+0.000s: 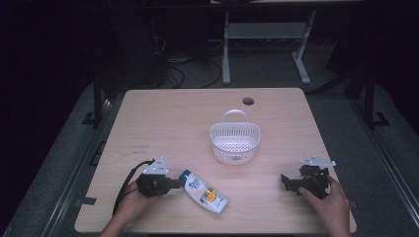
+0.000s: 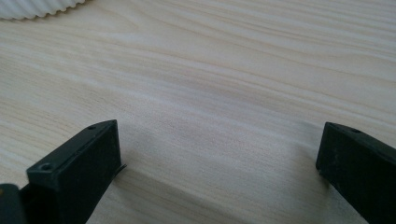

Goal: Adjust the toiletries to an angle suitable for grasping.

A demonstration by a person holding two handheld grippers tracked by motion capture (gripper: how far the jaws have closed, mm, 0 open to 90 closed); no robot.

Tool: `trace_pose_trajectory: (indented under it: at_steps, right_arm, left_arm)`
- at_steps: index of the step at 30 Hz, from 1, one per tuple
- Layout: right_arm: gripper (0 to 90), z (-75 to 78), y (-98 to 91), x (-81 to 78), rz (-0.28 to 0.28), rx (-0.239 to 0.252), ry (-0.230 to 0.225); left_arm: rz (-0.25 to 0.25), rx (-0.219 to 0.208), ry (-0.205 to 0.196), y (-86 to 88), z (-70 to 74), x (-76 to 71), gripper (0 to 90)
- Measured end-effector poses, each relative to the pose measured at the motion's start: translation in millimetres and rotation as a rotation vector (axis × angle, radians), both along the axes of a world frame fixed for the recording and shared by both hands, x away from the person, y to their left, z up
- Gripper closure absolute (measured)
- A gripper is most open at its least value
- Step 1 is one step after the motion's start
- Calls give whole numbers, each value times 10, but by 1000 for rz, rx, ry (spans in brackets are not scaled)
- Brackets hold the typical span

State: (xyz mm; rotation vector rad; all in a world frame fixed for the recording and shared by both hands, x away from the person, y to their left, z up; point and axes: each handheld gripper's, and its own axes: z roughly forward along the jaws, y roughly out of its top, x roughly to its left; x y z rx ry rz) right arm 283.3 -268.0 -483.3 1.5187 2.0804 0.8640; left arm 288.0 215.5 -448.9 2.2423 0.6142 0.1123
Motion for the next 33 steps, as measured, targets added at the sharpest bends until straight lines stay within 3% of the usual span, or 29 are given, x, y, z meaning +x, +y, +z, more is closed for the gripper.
trace_pose_trajectory:
  at_steps: [33]
  right_arm:
    - [0, 0, 0, 0, 0, 0, 0]
  left_arm:
    - [-8, -28, -19, -425, -1, 353, 900]
